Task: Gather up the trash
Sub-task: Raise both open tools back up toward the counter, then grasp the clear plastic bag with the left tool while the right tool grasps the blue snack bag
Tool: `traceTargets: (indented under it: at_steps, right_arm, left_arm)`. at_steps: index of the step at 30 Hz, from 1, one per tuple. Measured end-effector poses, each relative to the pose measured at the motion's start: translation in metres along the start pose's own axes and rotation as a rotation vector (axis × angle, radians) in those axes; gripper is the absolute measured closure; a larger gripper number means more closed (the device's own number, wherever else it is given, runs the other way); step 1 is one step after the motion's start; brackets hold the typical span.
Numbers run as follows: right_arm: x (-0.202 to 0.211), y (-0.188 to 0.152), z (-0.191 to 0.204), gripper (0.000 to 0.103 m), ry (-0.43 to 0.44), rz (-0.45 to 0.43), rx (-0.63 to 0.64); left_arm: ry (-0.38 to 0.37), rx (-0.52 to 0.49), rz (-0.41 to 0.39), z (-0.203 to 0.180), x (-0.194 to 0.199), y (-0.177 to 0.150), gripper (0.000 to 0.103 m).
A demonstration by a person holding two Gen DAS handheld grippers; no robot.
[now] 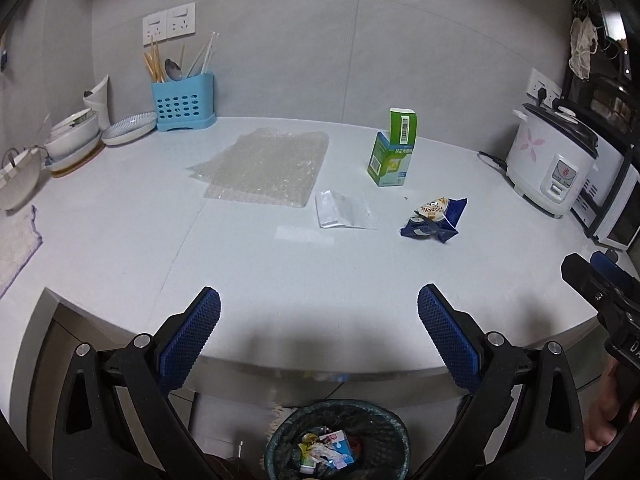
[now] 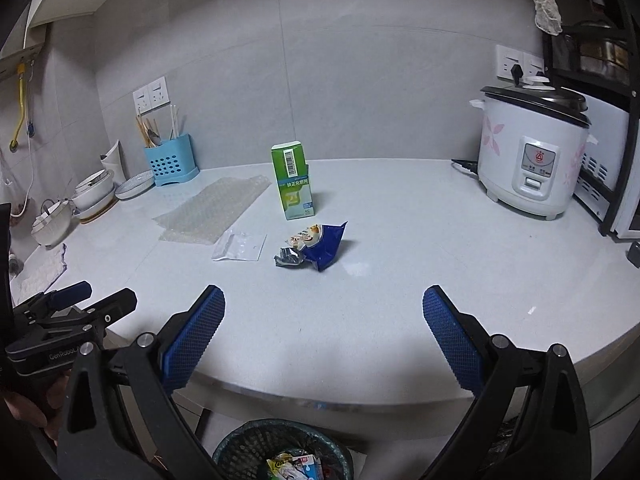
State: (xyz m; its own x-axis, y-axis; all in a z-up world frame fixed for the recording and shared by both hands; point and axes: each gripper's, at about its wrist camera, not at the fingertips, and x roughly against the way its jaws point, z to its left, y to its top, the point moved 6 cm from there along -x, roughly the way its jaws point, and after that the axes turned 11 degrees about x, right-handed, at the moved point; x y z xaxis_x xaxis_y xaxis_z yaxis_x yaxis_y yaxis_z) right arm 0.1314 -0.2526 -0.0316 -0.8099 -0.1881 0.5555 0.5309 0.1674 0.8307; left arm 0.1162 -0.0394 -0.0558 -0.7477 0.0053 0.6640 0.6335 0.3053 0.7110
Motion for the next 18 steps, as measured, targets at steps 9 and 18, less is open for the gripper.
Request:
traceTargets:
  at_steps: [9, 18]
  right_arm:
    - [-0.055, 0.026, -0.003, 0.008, 0.007, 0.036, -0.015]
    - [-0.137, 0.029, -0.005, 0.008, 0.066, 0.173, -0.083]
  left_arm:
    - [0.018, -0.005, 0.041, -0.003, -0.050, 0.022, 0.006]
    - [0.080, -0.037, 0.070, -0.012, -0.111, 0.049, 0.006]
